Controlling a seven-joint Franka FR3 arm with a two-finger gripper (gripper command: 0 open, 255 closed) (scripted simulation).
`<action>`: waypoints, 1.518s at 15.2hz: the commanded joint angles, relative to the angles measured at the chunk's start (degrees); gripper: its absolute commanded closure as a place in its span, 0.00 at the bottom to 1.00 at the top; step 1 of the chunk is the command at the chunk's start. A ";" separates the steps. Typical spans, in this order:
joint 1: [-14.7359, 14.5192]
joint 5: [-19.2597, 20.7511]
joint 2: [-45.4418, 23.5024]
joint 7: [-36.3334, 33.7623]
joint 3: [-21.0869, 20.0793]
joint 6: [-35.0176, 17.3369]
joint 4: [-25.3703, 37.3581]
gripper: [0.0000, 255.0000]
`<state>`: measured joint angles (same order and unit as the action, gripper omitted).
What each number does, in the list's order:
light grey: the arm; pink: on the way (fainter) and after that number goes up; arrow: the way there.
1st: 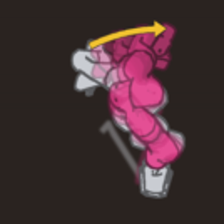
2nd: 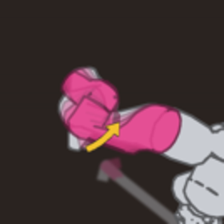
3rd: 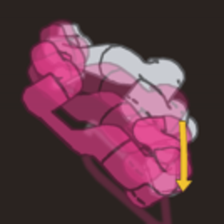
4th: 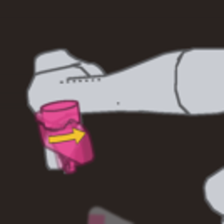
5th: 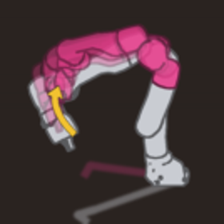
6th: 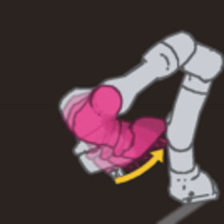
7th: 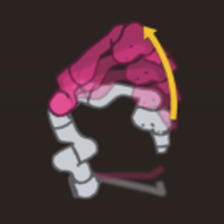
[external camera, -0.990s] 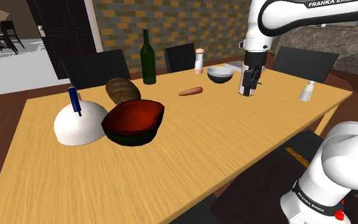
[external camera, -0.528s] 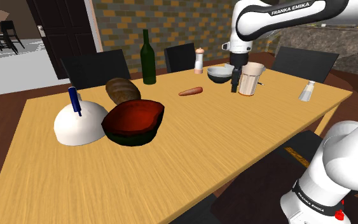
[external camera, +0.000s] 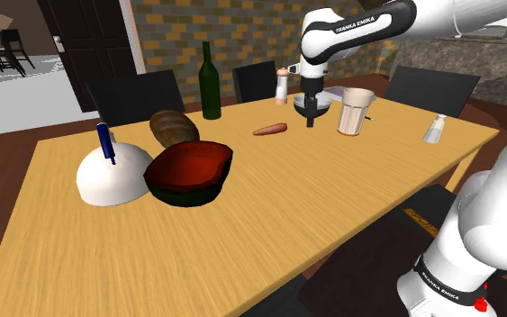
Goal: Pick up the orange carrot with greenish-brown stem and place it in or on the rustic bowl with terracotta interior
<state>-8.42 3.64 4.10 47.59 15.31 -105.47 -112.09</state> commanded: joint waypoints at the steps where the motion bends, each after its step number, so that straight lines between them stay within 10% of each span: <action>1: -0.31 -1.07 -4.39 4.67 0.12 -0.84 3.93 0.00; 11: 0.37 -5.64 -25.24 23.73 -2.93 0.00 27.48 0.00; 23: 0.45 -5.83 -26.11 23.87 -3.07 -5.44 22.89 0.00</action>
<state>-7.97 -2.20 -22.02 71.46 12.24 -110.87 -89.17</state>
